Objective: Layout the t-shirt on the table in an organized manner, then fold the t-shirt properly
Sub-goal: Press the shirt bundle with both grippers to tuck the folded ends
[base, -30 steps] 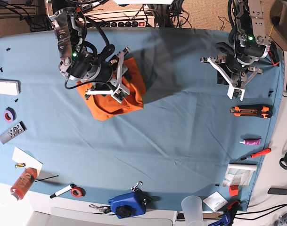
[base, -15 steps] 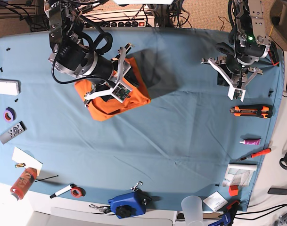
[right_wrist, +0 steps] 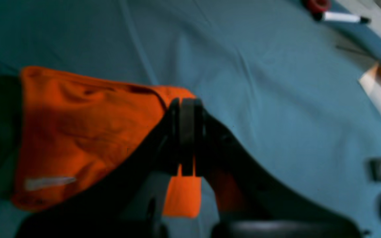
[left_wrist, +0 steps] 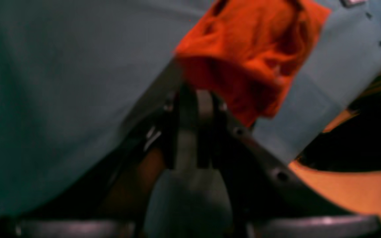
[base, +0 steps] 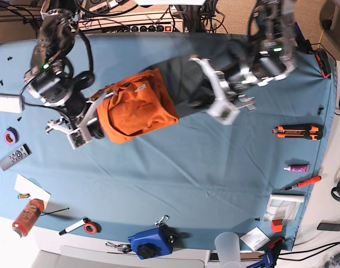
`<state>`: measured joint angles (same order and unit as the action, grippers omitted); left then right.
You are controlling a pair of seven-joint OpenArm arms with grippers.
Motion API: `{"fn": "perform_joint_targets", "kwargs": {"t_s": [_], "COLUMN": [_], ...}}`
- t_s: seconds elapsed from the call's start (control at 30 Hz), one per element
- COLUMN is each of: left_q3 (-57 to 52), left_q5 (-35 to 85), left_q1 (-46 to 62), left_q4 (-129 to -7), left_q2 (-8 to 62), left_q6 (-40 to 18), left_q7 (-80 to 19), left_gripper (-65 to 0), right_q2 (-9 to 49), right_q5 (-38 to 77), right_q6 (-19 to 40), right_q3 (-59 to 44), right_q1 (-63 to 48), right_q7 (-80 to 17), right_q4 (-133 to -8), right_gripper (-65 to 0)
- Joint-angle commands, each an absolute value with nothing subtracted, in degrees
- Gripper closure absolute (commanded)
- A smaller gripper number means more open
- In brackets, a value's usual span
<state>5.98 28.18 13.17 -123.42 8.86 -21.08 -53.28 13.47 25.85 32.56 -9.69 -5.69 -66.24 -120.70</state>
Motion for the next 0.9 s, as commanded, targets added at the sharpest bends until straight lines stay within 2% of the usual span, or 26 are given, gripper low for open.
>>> {"fn": "perform_joint_targets", "kwargs": {"t_s": [0.0, 0.17, 0.3, 0.6, 0.87], "left_q3": [8.7, 19.9, 24.4, 25.7, 25.7], "left_q5": [26.9, 18.9, 16.1, 16.0, 13.4], "left_q1": [11.9, 7.3, 5.5, 0.6, 1.0], "left_q4": [-124.1, -123.1, -117.6, -99.5, -95.7], "left_q2": [8.3, 5.2, 3.0, 2.3, 2.8], "left_q6": [-21.2, -18.9, -18.2, -17.8, -17.8], "left_q7": [-50.8, -48.4, -47.2, -47.1, -49.1], "left_gripper": [-8.4, -8.4, -8.4, -8.4, -8.4], "right_q2": [14.0, 14.0, 14.0, 14.0, 14.0], "right_q5": [27.9, 31.1, 32.0, 37.6, 38.6], "right_q6": [33.5, 35.6, 36.6, 38.1, 38.8], "right_q3": [-11.2, -13.9, -13.9, -13.8, -13.8], "right_q1": [-5.0, -4.0, -3.5, -3.5, -3.5], "right_q7": [-65.1, -65.1, -65.1, -69.2, -69.6], "right_q4": [-119.4, -108.6, -102.3, -99.2, -99.3], "right_gripper": [0.0, 0.0, 0.0, 0.0, 0.0]}}
